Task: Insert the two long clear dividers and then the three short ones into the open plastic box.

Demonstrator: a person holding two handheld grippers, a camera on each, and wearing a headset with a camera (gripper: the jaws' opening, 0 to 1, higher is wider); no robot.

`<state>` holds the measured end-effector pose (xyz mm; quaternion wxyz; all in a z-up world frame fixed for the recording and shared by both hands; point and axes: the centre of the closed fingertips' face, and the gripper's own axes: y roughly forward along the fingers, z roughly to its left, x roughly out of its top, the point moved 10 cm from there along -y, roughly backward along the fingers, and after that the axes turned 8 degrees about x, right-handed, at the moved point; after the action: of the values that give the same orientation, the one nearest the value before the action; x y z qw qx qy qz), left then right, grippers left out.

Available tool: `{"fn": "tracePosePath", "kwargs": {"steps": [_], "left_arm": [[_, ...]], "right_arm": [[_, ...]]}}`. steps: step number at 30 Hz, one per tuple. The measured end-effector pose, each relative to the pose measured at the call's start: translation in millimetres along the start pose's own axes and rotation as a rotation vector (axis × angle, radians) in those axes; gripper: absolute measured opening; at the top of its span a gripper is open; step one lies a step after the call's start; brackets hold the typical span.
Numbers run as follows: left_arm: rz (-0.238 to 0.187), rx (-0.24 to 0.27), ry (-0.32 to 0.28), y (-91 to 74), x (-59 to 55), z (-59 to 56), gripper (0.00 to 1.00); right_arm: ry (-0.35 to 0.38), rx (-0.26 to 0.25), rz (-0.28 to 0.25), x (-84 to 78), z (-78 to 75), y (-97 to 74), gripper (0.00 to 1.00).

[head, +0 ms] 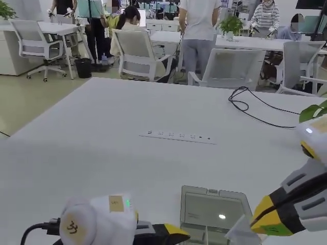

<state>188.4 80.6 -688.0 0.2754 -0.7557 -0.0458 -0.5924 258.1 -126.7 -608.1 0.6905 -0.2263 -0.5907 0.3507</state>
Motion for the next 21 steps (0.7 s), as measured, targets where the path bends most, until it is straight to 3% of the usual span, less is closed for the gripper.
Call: {"fn": "tracePosePath", "kwargs": {"steps": [6, 12, 21], "left_arm": [[0.011, 0.014, 0.002, -2.8, -6.4, 4.4, 0.73], [0.048, 0.015, 0.011, -2.3, -14.9, 5.5, 0.83], [0.090, 0.009, 0.015, -2.1, -27.1, 2.1, 0.93]], "right_arm": [[0.003, -0.007, 0.012, -3.3, -8.0, 9.6, 0.03], [0.013, -0.015, 0.010, -13.3, -23.0, 20.4, 0.03], [0.028, -0.022, 0.013, -26.7, -35.8, 35.0, 0.03]]}}
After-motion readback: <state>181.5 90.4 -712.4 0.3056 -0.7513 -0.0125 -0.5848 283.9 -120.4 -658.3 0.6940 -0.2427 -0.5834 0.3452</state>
